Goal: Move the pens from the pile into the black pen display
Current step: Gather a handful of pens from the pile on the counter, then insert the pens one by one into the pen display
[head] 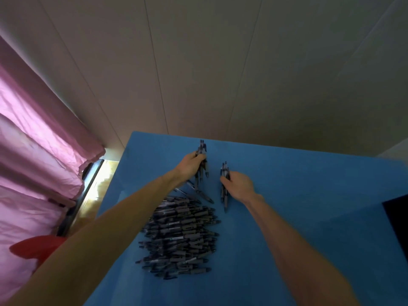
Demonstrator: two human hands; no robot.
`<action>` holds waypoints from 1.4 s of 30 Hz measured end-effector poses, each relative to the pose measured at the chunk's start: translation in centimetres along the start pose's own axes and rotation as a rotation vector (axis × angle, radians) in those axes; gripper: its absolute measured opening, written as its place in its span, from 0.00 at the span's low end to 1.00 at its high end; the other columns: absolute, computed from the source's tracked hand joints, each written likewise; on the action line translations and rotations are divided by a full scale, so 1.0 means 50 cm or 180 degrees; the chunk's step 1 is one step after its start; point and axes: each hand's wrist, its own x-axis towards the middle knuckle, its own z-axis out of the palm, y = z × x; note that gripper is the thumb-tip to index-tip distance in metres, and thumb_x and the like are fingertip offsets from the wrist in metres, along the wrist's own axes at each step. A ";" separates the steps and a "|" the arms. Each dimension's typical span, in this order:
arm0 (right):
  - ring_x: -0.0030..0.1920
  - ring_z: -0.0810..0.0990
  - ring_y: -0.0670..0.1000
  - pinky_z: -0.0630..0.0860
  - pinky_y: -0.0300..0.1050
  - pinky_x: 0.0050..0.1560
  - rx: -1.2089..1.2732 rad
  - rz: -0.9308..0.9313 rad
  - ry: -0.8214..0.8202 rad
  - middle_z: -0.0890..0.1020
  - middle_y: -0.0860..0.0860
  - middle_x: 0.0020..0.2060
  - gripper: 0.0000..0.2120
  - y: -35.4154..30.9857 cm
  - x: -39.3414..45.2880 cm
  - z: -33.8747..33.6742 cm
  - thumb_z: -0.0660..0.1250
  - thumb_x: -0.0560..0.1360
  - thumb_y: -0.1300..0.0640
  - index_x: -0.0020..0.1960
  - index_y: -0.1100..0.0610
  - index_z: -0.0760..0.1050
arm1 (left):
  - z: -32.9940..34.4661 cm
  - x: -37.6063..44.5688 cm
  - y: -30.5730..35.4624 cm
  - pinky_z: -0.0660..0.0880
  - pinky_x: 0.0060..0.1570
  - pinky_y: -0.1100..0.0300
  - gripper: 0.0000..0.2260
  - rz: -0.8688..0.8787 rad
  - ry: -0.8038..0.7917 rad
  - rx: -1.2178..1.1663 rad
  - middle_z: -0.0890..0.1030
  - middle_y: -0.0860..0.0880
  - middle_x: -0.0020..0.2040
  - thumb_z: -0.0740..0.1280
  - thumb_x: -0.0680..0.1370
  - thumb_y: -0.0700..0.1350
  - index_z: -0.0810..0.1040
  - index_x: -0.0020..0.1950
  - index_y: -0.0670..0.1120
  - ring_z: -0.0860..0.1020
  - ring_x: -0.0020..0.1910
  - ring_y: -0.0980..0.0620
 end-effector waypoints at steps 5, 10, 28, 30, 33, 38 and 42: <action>0.28 0.67 0.50 0.64 0.46 0.30 -0.0067 -0.0043 0.0059 0.69 0.50 0.27 0.21 0.001 -0.001 0.002 0.61 0.82 0.48 0.33 0.54 0.62 | -0.021 -0.026 -0.009 0.72 0.43 0.60 0.14 -0.0185 0.0150 -0.0216 0.79 0.47 0.43 0.57 0.87 0.48 0.79 0.59 0.42 0.76 0.40 0.51; 0.32 0.71 0.52 0.69 0.50 0.35 -0.0073 -0.0090 -0.0046 0.72 0.51 0.30 0.21 -0.009 -0.015 0.000 0.54 0.86 0.47 0.36 0.55 0.64 | -0.049 -0.069 -0.018 0.76 0.53 0.48 0.13 -0.0323 0.0263 -0.0471 0.81 0.46 0.43 0.57 0.87 0.46 0.78 0.52 0.43 0.77 0.41 0.49; 0.41 0.79 0.54 0.78 0.55 0.52 0.2172 0.0464 0.0678 0.82 0.54 0.40 0.14 -0.026 -0.347 -0.155 0.61 0.84 0.56 0.43 0.60 0.77 | 0.115 -0.368 0.117 0.74 0.36 0.52 0.12 0.1041 0.0660 0.0447 0.79 0.46 0.36 0.59 0.87 0.45 0.74 0.46 0.41 0.70 0.33 0.44; 0.36 0.76 0.50 0.76 0.48 0.41 0.2505 0.0482 0.0751 0.83 0.52 0.39 0.12 -0.018 -0.426 -0.169 0.64 0.84 0.55 0.45 0.60 0.79 | 0.171 -0.419 0.102 0.73 0.40 0.47 0.14 0.1126 0.0582 0.0455 0.77 0.42 0.37 0.61 0.86 0.45 0.73 0.41 0.44 0.69 0.34 0.44; 0.29 0.71 0.47 0.68 0.41 0.28 0.2996 0.0531 0.0756 0.86 0.50 0.38 0.11 0.009 -0.541 -0.186 0.67 0.82 0.55 0.51 0.63 0.81 | 0.253 -0.486 0.073 0.75 0.42 0.43 0.18 0.1138 0.0497 0.0383 0.75 0.40 0.33 0.62 0.86 0.46 0.76 0.37 0.43 0.70 0.32 0.44; 0.27 0.70 0.46 0.65 0.37 0.23 0.3365 0.0561 0.0904 0.88 0.53 0.47 0.12 0.084 -0.700 -0.244 0.67 0.82 0.58 0.60 0.66 0.78 | 0.369 -0.555 0.092 0.71 0.32 0.57 0.16 0.0932 0.0388 -0.0165 0.84 0.46 0.38 0.64 0.85 0.47 0.81 0.52 0.33 0.67 0.27 0.49; 0.28 0.71 0.46 0.64 0.37 0.23 0.3580 0.0473 0.0976 0.88 0.53 0.50 0.11 0.152 -0.803 -0.324 0.67 0.82 0.57 0.61 0.62 0.77 | 0.467 -0.592 0.146 0.69 0.31 0.59 0.14 0.0863 0.0148 -0.0176 0.83 0.51 0.34 0.66 0.83 0.43 0.79 0.59 0.32 0.67 0.30 0.51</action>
